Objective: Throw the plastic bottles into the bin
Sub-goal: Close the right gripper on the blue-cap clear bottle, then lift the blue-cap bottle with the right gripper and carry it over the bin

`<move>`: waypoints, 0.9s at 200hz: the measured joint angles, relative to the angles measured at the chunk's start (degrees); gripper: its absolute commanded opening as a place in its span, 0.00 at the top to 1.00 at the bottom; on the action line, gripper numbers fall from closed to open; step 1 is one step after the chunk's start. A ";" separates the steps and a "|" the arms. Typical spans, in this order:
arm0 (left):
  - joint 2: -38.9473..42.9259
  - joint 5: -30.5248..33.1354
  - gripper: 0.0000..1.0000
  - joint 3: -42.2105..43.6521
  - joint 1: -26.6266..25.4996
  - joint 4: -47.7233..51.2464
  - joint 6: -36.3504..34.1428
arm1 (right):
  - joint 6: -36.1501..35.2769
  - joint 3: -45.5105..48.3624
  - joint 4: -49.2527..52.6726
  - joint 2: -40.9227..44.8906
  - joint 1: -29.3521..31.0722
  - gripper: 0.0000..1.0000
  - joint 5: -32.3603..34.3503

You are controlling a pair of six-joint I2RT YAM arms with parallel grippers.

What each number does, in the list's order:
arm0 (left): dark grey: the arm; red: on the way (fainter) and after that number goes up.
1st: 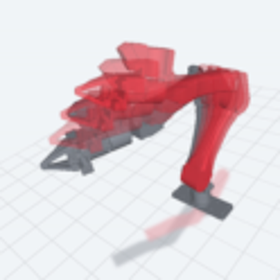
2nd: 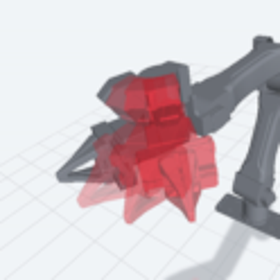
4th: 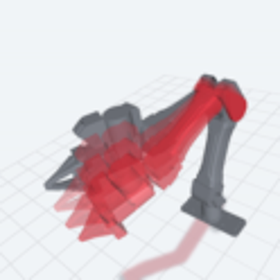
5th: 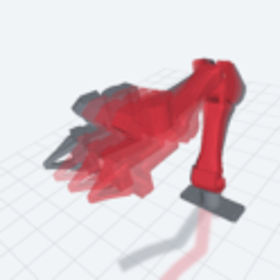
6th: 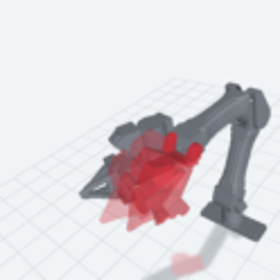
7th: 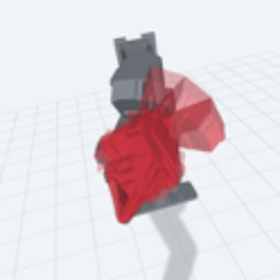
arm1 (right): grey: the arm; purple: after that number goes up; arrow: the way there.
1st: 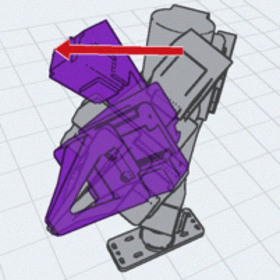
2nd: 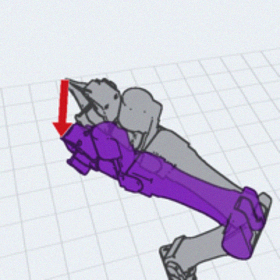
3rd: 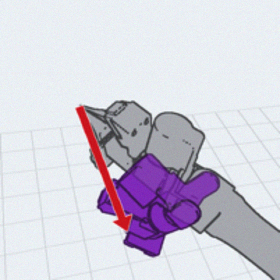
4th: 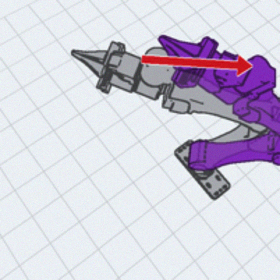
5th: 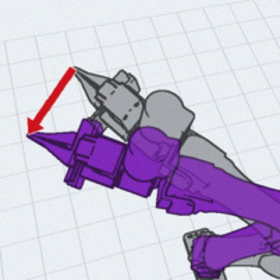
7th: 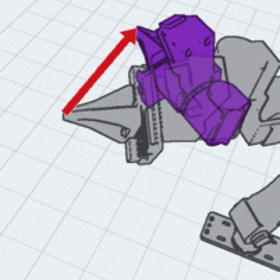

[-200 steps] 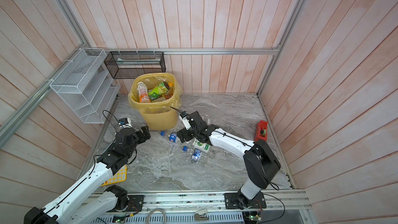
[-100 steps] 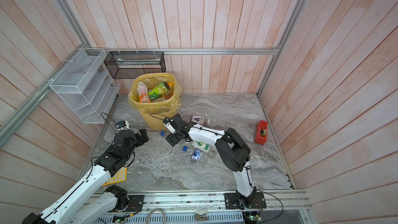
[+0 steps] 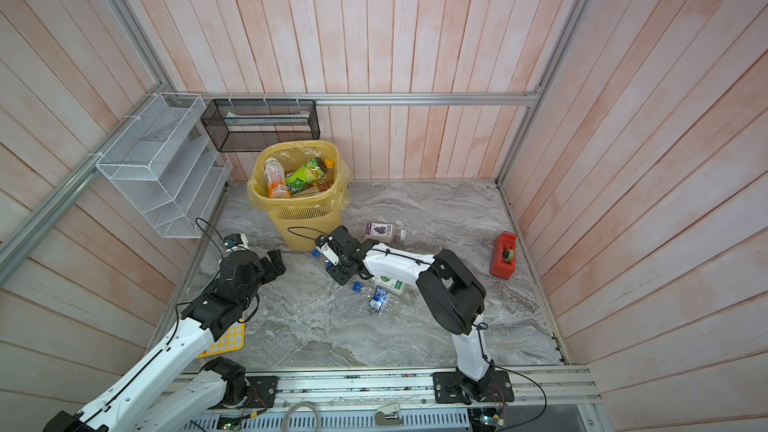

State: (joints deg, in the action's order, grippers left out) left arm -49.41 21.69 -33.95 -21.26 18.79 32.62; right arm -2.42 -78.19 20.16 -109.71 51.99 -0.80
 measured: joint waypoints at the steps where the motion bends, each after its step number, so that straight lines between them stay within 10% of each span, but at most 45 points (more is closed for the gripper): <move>1: 0.00 0.02 0.00 0.00 0.00 0.02 0.00 | 0.07 0.37 -0.17 0.52 0.00 0.52 0.00; 108: 3.52 1.27 0.00 0.39 0.35 0.94 0.46 | 0.85 17.18 -22.01 45.33 -4.94 0.55 1.68; 180: 3.91 1.05 0.00 0.39 0.35 0.90 -0.04 | 4.17 -2.32 -42.21 32.96 -9.64 0.53 -2.29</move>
State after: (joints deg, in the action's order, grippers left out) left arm -45.50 22.74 -33.56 -20.91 19.68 32.58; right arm 1.76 -80.51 -22.04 -76.75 42.35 -3.09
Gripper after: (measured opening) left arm 0.998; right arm 0.473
